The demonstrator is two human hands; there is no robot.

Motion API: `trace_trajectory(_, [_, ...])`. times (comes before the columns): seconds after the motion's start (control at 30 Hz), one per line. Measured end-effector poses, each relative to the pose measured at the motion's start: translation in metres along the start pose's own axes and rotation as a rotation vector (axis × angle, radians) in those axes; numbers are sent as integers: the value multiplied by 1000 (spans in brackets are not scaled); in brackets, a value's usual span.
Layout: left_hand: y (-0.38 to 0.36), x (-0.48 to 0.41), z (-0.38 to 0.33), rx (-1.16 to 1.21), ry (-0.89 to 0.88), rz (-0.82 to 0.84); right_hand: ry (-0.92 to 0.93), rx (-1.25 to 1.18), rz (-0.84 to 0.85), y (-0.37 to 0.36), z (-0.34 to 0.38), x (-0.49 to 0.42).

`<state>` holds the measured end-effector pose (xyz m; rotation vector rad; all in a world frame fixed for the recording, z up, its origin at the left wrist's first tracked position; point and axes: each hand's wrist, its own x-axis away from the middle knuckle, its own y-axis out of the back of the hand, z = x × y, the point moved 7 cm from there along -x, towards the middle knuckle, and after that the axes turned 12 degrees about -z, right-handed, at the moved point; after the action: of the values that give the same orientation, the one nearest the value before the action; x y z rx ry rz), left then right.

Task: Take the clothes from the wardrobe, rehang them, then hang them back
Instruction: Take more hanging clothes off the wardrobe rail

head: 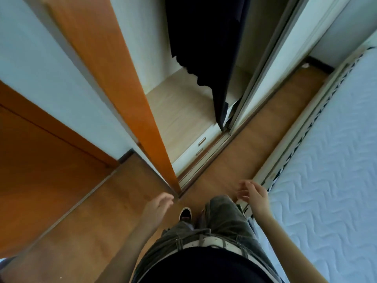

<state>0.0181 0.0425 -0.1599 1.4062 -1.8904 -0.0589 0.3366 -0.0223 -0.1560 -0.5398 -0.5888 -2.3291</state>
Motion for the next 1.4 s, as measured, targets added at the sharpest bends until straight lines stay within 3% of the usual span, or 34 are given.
trace_trajectory(0.13, [-31,-41,-75,-89,-170,77,-35,-77,-100,32,10,-26])
trace_trajectory(0.3, [-62,-98,-146,-44,-232,49,-46,-103,-155,59,34,-87])
trace_trajectory(0.5, [-87,-158,-241,179,-221,-107,52,-86,-74,60,119,-193])
trace_trajectory(0.7, [-59,-182,-373,360,-362,-353,356,-102,219,23,304,-244])
trace_trajectory(0.87, [34,-190,-492,456,-603,-617,752,-112,387,-16,498,-229])
trace_trajectory(1.03, [141,-174,-622,588,-824,-777,1060,-204,432,-48,673,-179])
trace_trajectory(1.13, [195,-166,-696,738,-879,-784,1134,-282,444,-71,757,-149])
trace_trajectory(1.27, [246,-168,-778,807,-792,-729,1131,-286,418,-112,846,-125])
trace_trajectory(1.4, [253,-184,-824,924,-638,-416,1040,-96,375,-168,901,-129])
